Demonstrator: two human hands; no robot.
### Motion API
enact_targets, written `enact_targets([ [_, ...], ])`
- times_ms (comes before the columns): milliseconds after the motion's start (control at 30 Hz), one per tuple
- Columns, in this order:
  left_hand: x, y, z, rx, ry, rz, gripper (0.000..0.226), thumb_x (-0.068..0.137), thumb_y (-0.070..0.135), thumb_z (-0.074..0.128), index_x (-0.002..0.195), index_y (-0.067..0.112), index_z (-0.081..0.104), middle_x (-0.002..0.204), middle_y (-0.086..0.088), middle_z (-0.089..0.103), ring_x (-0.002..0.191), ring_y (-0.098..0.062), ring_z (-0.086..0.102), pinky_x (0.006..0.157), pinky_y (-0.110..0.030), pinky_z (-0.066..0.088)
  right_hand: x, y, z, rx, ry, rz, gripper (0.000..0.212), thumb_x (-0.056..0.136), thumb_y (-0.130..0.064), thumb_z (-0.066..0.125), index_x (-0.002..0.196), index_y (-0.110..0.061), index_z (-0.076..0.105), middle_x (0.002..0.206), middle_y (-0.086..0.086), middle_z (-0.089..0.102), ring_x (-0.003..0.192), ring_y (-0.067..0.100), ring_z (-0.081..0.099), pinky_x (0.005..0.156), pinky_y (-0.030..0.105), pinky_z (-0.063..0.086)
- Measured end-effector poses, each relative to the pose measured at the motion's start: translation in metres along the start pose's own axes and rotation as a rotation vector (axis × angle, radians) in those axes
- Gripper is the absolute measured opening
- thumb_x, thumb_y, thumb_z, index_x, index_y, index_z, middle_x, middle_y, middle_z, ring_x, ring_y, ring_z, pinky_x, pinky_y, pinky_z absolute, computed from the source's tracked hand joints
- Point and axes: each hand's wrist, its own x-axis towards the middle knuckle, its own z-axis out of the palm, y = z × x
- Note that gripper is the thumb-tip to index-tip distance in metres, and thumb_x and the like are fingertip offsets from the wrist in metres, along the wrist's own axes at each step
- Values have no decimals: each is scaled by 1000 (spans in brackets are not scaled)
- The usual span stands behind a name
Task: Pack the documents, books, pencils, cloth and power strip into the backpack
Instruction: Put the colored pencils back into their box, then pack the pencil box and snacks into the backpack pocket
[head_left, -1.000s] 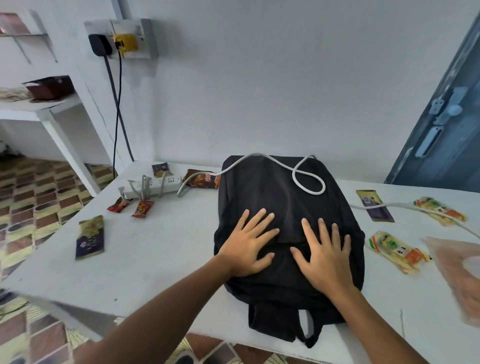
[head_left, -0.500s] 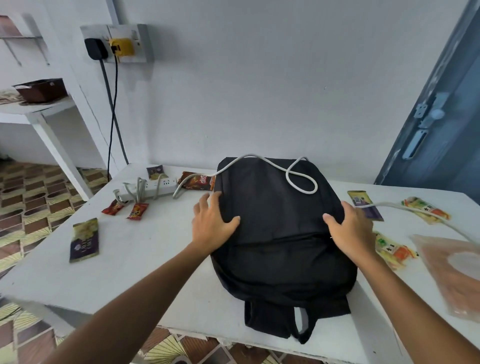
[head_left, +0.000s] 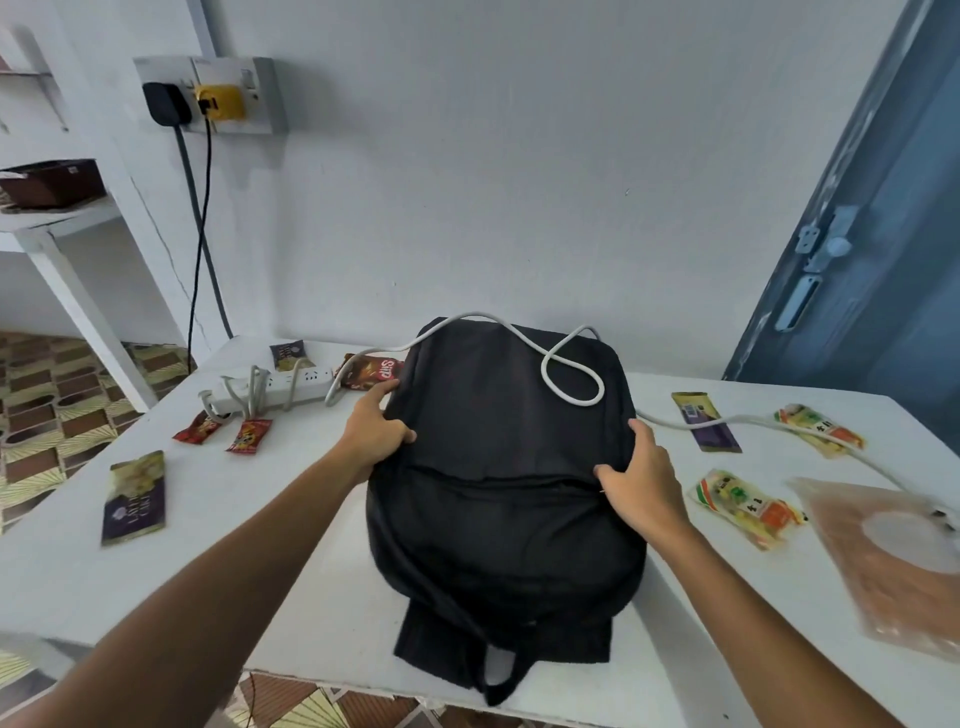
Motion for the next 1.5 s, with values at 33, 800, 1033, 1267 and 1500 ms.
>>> enact_targets([
  [33,2,0,-3,18,-2,4,74,76,-15,61,136,25,45,93,-9,60,80,-20,62,68,-30,53,-3,-1,4,-25,-14,-8,70,88,-24,58,147,-24,22,134,13,42,107,34,54,83,37,40],
  [800,-29,-64,31,271,220,261,57,93,16,58,145,17,35,142,-6,47,131,-26,44,109,-40,36,-15,40,47,-139,308,-185,53,89,-19,58,140,-12,45,97,16,54,95,32,50,72,42,49],
  [1033,-30,-69,31,263,226,243,56,93,18,58,145,18,36,143,-5,46,131,-26,44,109,-42,37,-16,46,51,-122,371,-229,53,85,-29,45,133,-7,53,91,17,58,89,33,51,68,42,48],
  [1267,-29,-71,28,730,364,428,56,86,23,63,137,14,42,137,-13,46,124,-34,39,99,-52,37,-14,46,47,-273,309,-209,52,89,-31,47,137,-12,47,112,17,61,99,35,54,79,48,43],
  [1500,-16,-35,28,1084,83,1111,45,65,8,71,109,10,65,125,-19,57,123,-40,47,99,-60,39,11,70,-14,-4,292,-238,32,93,-17,50,122,-5,60,125,11,59,120,29,50,100,36,39],
])
